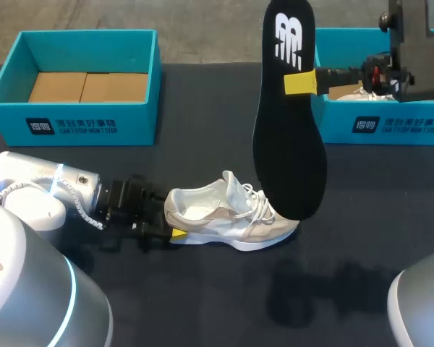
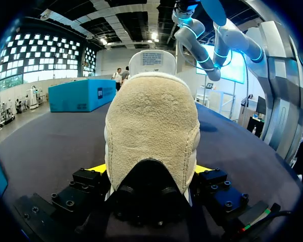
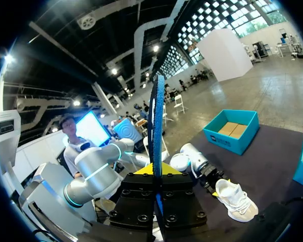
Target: Take the shoe out of the shoebox, open the shoe tongue, remove and reinsert the insole, then place the shoe into the shoebox
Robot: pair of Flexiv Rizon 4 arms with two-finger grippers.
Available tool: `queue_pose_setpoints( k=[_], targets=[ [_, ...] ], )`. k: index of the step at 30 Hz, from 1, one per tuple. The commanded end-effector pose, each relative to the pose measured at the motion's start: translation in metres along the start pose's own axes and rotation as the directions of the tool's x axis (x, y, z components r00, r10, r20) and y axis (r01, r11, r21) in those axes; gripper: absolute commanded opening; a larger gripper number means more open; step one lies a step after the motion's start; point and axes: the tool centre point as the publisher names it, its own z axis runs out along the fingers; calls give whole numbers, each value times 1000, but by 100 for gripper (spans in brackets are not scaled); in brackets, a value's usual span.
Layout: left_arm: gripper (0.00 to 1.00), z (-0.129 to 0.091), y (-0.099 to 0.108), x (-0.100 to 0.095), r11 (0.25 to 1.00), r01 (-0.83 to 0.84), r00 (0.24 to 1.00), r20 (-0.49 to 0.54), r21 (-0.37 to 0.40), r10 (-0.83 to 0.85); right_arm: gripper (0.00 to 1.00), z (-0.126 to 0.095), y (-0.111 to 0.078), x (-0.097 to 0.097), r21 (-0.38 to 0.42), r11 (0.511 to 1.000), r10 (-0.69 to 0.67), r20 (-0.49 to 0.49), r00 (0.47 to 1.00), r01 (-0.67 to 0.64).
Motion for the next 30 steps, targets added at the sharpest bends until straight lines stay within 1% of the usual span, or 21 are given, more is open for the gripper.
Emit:
queue_pose_setpoints(
  k=[1,2,3,10,15,18,24,30],
  targets=[
    [45,-3,0,1,1000,-6,1000,-15,-13,5,0,4,3,-1,5,1000,2,0,1000,-2],
    [82,-4,0,1,1000,-2,1000,-15,-20,1,0,4,3,-1,5,1000,2,0,1000,-2],
    [100,-6,0,1,1000,-2,1000,-16,-22,2,0,4,3,-1,5,1000,2,0,1000,-2],
    [100,-17,-4,2,998,-8,1000,-28,-55,6,0,4,3,-1,5,1000,2,0,1000,-2],
    [100,-23,-7,4,993,13,999,-34,-116,-17,0,4,3,-1,5,1000,2,0,1000,-2],
    [100,-29,-12,5,986,16,999,-39,-167,-23,0,4,3,-1,5,1000,2,0,1000,-2],
    [100,-47,-28,0,950,15,1000,-12,-313,-20,0,4,3,-1,5,1000,2,0,1000,-2],
    [100,-57,-41,-4,902,32,997,-43,-431,-57,0,4,3,-1,5,1000,2,0,1000,-2]
  ],
)
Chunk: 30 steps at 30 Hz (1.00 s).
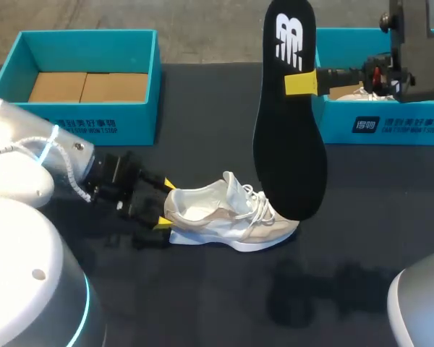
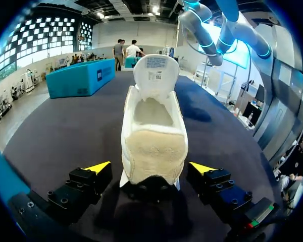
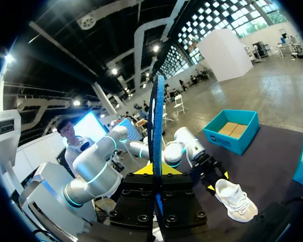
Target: Take the shoe out of the shoebox, open the shoe tongue, remove and reinsert the insole, then place the shoe into the shoebox
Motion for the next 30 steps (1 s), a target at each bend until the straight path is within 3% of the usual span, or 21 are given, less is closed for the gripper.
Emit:
queue_pose_setpoints(
  k=[1,10,18,30],
  targets=[
    [100,-13,-12,-1,986,13,999,-39,-166,-20,0,4,4,-1,6,1000,2,0,1000,-2],
    [100,-19,-21,0,957,16,994,-101,-291,-47,0,4,4,-1,6,1000,2,0,1000,-2],
    [100,-22,-28,1,895,-2,988,-137,-446,-66,0,4,4,-1,6,1000,2,0,1000,-2],
    [100,-30,-45,6,813,-57,986,-161,-580,-45,0,4,4,-1,6,1000,2,0,1000,-2]
  ],
)
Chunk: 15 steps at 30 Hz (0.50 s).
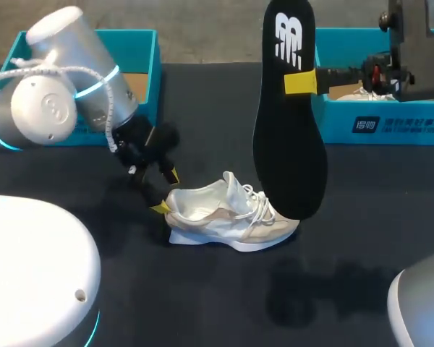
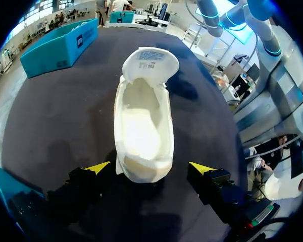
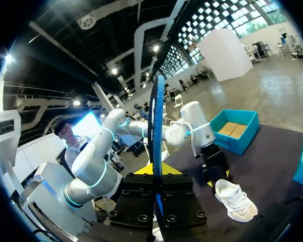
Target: Take the shoe out of the shoebox, open the shoe tongue, remove and reinsert the insole, then place the shoe into the shoebox
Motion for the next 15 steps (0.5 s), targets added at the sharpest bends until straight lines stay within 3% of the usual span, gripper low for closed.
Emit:
queue_pose_setpoints(
  k=[1,10,15],
  targets=[
    [100,-9,-10,3,987,-12,1000,-9,-161,11,0,4,3,-1,4,1000,2,1,1000,-2],
    [100,-12,-24,10,957,-32,999,0,-288,33,0,4,3,-1,4,1000,2,1,1000,-2],
    [100,-10,-29,14,950,-42,999,2,-308,45,0,4,3,-1,4,1000,2,1,1000,-2]
  ],
)
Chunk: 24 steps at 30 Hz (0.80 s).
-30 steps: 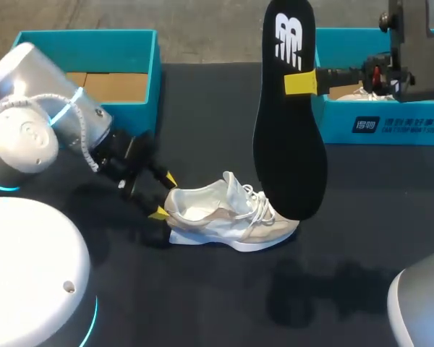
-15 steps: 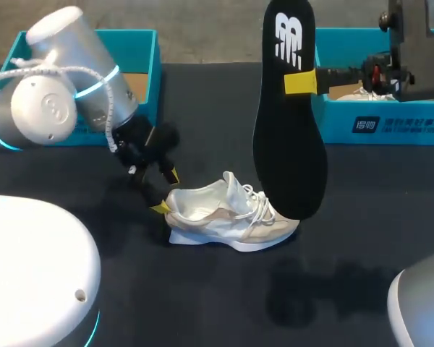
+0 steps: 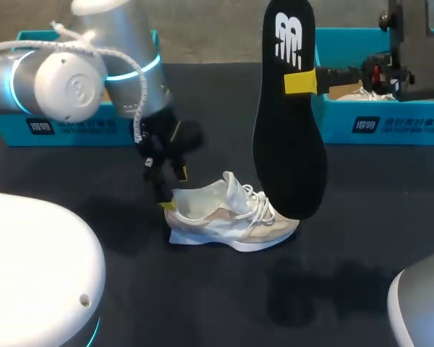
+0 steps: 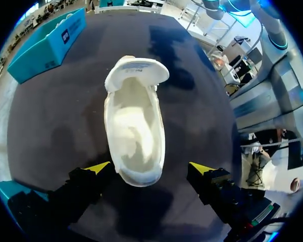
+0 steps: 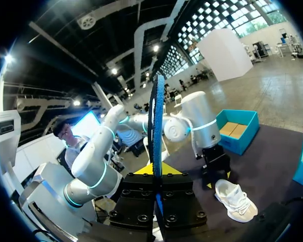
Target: Take the shoe out of the shoebox, open the shoe tongue, remove and reinsert the insole, then place the shoe into the shoebox
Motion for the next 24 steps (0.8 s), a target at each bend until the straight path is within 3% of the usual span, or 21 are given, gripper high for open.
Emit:
queue_pose_setpoints(
  k=[1,24],
  targets=[
    [100,0,-6,3,994,-4,1000,8,-107,5,0,4,3,-1,4,1000,2,1,1000,-2],
    [100,-1,-10,4,994,-15,999,38,-109,19,0,4,3,-1,4,1000,2,1,1000,-2]
  ],
)
